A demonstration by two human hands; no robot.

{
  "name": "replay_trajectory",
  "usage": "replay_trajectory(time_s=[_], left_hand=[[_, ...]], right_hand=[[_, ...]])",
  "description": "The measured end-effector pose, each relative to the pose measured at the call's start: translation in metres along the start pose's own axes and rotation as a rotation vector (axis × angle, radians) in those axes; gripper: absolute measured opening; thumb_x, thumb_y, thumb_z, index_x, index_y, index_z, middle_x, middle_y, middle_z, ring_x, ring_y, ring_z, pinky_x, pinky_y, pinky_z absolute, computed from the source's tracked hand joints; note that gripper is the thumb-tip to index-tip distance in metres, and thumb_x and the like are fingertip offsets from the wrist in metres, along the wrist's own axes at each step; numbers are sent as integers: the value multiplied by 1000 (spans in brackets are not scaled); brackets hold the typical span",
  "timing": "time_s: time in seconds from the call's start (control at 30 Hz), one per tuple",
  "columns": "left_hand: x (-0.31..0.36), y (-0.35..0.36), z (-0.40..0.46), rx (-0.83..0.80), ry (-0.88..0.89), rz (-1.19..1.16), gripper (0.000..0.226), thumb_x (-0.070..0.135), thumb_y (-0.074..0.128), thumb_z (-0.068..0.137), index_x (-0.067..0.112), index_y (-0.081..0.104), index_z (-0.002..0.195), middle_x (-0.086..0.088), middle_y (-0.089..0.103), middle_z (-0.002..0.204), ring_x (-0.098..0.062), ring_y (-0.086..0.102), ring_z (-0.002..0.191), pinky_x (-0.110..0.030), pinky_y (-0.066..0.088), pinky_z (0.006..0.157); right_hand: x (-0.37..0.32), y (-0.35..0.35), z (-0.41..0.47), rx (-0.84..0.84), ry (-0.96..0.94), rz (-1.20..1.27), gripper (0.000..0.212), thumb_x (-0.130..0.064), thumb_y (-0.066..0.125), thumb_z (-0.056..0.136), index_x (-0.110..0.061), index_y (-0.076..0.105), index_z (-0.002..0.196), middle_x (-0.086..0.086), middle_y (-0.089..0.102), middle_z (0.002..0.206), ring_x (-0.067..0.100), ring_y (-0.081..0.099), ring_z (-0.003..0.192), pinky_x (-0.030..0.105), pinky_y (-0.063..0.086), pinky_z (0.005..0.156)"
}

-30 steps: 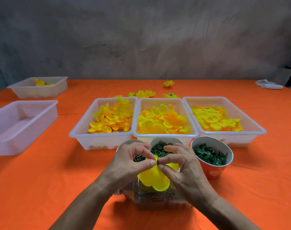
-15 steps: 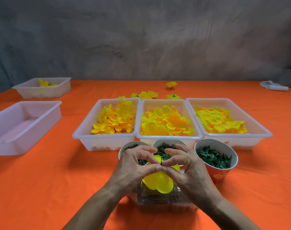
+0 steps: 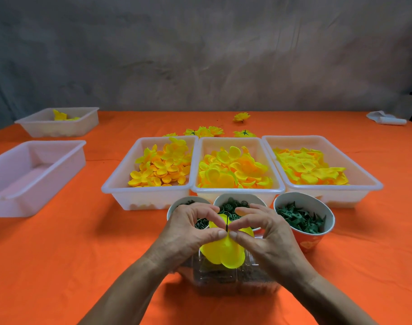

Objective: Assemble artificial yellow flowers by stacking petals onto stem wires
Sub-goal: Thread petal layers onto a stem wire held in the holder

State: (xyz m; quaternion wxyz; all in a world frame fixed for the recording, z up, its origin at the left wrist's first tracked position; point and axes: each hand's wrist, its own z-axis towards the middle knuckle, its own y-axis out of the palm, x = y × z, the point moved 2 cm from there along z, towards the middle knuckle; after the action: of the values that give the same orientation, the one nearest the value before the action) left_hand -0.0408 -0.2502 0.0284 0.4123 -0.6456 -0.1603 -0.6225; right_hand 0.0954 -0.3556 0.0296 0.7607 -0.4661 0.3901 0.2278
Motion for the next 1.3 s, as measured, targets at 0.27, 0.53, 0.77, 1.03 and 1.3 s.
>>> replay_trajectory(time_s=[0.27, 0.53, 0.77, 1.03, 1.3], left_hand=[[-1, 1, -4, 12, 55, 15, 15, 13, 79, 72, 27, 77, 74, 12, 68, 104, 3, 59, 103, -12, 45, 83], [3, 2, -3, 15, 44, 40, 12, 10, 81, 70, 20, 77, 74, 11, 67, 105, 2, 59, 103, -17, 48, 85], [5, 1, -3, -23, 87, 65, 14, 6, 80, 70, 18, 77, 76, 14, 66, 105, 6, 58, 103, -10, 45, 83], [6, 2, -3, -16, 43, 72, 11, 8, 79, 72, 19, 77, 75, 12, 66, 106, 4, 59, 102, -22, 47, 90], [6, 1, -2, -7, 16, 107, 11, 12, 79, 72, 22, 76, 73, 15, 65, 106, 9, 57, 101, -12, 44, 84]], right_hand=[[17, -16, 0, 157, 159, 93, 12, -19, 71, 81, -25, 73, 91, -10, 73, 87, 2, 67, 80, 19, 51, 76], [22, -18, 2, 85, 270, 165, 20, -10, 77, 74, -28, 69, 74, -7, 74, 78, 6, 69, 80, 34, 56, 83], [15, -22, -3, 91, 215, 175, 14, -10, 76, 73, -24, 73, 72, -2, 73, 71, 16, 68, 72, 30, 54, 68], [13, -20, -17, -19, 158, 193, 11, -6, 76, 71, -16, 73, 77, -5, 64, 62, 6, 54, 57, 18, 41, 54], [4, -14, -24, -170, -356, -311, 35, -13, 80, 60, -32, 69, 88, -10, 48, 95, 8, 53, 86, 26, 46, 68]])
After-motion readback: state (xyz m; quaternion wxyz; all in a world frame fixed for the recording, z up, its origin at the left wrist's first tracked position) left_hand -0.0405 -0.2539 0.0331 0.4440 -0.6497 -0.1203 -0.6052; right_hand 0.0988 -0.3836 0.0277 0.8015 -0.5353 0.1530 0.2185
